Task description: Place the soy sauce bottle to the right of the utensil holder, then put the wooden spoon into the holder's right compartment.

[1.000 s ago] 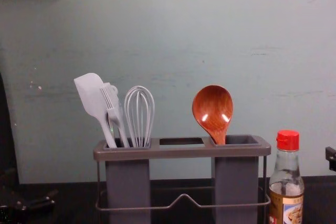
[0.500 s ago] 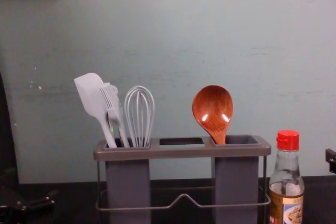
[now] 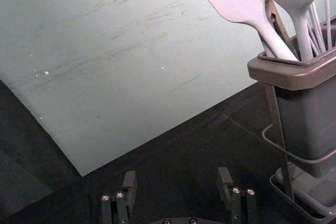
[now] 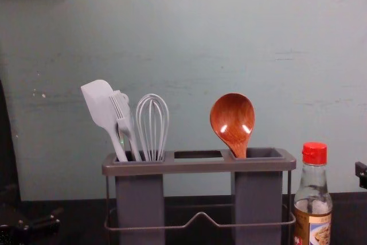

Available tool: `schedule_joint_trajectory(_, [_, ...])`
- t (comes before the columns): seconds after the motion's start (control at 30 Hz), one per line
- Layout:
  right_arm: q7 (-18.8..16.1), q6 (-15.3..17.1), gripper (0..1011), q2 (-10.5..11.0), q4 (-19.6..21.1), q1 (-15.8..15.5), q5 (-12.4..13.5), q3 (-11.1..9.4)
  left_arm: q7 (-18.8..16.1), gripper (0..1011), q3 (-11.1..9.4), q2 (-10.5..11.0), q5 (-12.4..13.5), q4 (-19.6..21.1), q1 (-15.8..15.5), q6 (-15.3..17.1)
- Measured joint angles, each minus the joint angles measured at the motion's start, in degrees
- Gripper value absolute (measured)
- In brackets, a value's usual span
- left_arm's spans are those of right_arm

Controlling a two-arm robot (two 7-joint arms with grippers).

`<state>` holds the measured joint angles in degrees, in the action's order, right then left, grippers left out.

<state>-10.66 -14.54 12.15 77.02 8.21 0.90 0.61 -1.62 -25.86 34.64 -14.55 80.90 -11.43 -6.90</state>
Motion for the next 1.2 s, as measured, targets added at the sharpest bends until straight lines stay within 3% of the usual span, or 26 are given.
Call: schedule_joint_trajectory(1.2, [0.03,0.01,1002,-0.03,0.01,0.01,0.0,-0.01,0.0,1005,0.0,0.0,0.0,0.0,0.0,0.0])
